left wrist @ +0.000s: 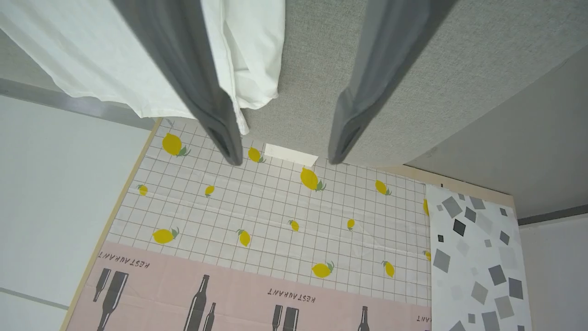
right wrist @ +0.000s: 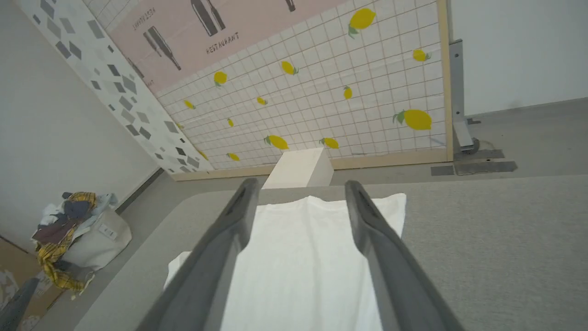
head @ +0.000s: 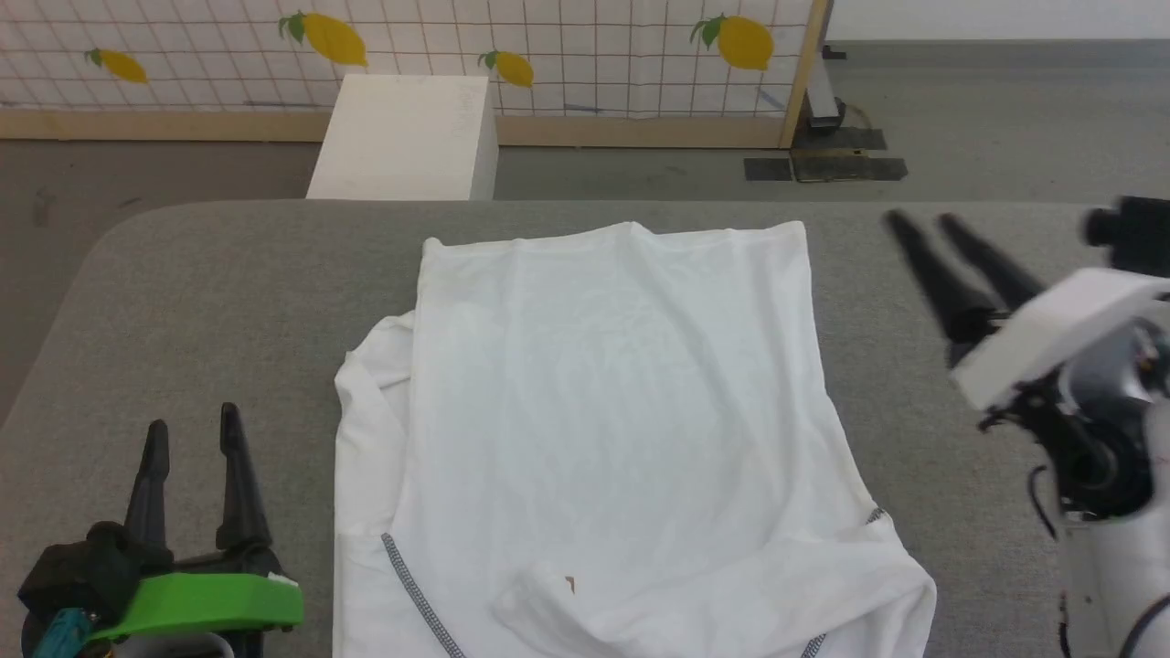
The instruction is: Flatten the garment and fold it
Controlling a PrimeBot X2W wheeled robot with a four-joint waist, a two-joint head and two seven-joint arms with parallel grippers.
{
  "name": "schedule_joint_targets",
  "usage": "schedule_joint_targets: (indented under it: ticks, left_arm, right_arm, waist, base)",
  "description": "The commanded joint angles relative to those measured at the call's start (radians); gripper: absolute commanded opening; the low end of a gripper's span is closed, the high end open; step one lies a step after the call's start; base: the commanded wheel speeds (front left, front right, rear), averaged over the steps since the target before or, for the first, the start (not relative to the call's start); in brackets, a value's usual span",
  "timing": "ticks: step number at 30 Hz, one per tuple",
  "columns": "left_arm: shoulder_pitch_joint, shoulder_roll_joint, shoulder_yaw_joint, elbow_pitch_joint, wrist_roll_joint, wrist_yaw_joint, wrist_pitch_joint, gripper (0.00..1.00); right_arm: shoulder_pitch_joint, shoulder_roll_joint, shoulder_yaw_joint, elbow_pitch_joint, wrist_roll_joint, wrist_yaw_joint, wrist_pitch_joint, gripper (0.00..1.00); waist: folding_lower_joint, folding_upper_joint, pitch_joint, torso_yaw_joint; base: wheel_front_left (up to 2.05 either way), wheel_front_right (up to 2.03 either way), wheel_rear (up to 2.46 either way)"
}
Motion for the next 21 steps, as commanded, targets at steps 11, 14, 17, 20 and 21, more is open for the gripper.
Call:
schedule_joint_targets:
  ticks: [11,14,17,20,21]
  left_arm:
    - [-0.098,0.016,-0.047,0.099,-0.03,-0.007,0.085,1.0]
    - [-0.2,0.043,-0.077,0.147,-0.041,-0.007,0.173,1.0]
    - [-0.351,0.102,-0.114,0.226,-0.058,-0.007,0.311,1.0]
    - [-0.498,0.171,-0.142,0.311,-0.078,-0.007,0.461,1.0]
    - [-0.551,0.196,-0.147,0.348,-0.088,-0.007,0.53,1.0]
  right_arm:
    - [0.167,0.095,-0.323,-0.094,-0.195,-0.001,-0.106,1.0]
    - [0.182,0.105,-0.352,-0.13,-0.197,-0.001,-0.092,1.0]
    - [0.174,0.109,-0.358,-0.163,-0.195,-0.001,-0.068,1.0]
    - [0.157,0.111,-0.352,-0.192,-0.197,-0.001,-0.053,1.0]
    - [0.149,0.111,-0.348,-0.202,-0.198,-0.001,-0.049,1.0]
  waist:
    - [0.0001,0.0,0.053,-0.023]
    - [0.0001,0.0,0.091,-0.02]
    - [0.0001,0.0,0.145,-0.021]
    - [0.0001,0.0,0.198,-0.033]
    - [0.0001,0.0,0.217,-0.038]
  base:
    - [0.0,0.0,0.0]
    - [0.0,0.0,0.0]
    - [0.0,0.0,0.0]
    - [0.0,0.0,0.0]
    - [0.0,0.0,0.0]
